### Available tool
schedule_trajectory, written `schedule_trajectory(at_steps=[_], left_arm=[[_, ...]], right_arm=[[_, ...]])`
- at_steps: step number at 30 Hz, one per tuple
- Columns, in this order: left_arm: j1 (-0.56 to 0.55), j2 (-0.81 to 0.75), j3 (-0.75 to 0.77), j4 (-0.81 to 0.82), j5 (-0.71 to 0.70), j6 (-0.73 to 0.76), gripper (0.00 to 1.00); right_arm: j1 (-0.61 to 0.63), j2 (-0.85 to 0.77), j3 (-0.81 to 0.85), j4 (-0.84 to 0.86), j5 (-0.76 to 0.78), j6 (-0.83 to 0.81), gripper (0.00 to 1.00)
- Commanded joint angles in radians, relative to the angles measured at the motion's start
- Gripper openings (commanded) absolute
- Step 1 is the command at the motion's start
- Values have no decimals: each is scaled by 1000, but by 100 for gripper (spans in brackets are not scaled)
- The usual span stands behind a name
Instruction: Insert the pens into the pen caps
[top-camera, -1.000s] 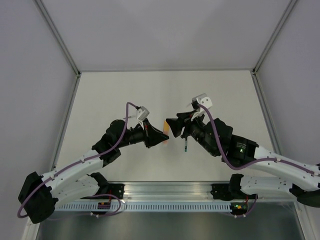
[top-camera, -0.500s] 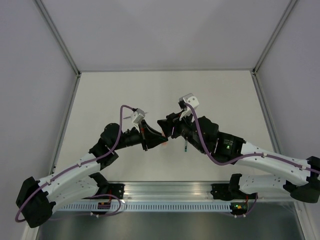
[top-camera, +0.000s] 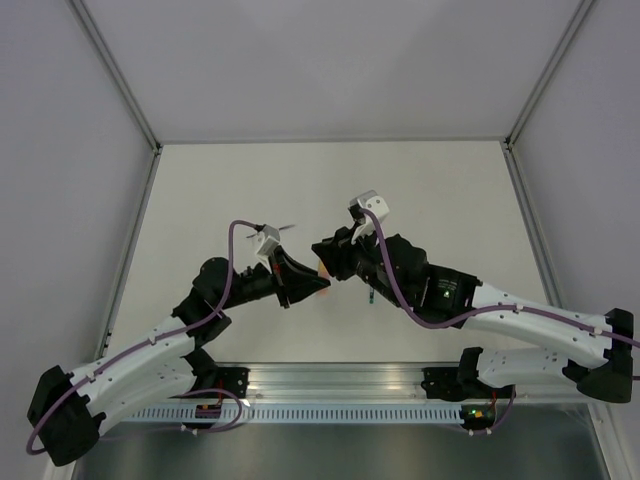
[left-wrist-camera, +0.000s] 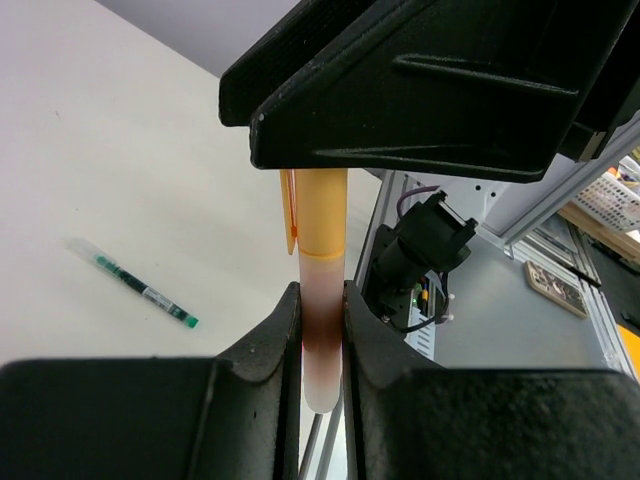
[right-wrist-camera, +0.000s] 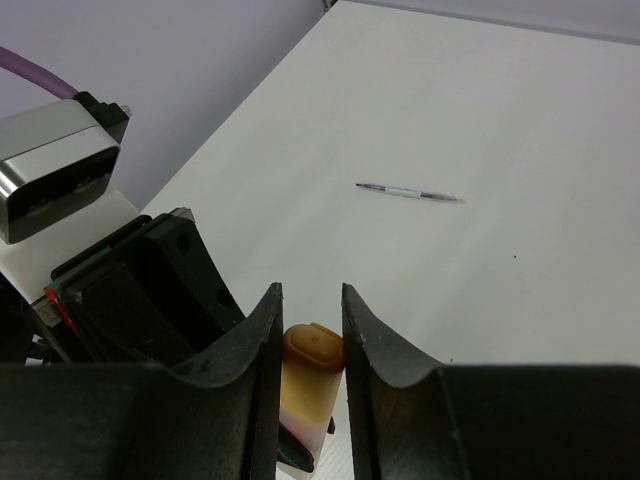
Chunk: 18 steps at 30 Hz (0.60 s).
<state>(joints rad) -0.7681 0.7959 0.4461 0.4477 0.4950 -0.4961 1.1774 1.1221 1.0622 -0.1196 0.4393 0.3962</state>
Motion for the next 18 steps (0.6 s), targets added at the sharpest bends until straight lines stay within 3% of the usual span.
schedule_trajectory(at_steps=[1, 18], left_arm=[[0, -12, -4, 106, -58, 11, 2], [0, 60, 134, 37, -237, 11, 2]], right_arm=[[-2, 4, -28, -8, -25, 12, 2], [-2, 47, -151, 14, -116, 47, 0]])
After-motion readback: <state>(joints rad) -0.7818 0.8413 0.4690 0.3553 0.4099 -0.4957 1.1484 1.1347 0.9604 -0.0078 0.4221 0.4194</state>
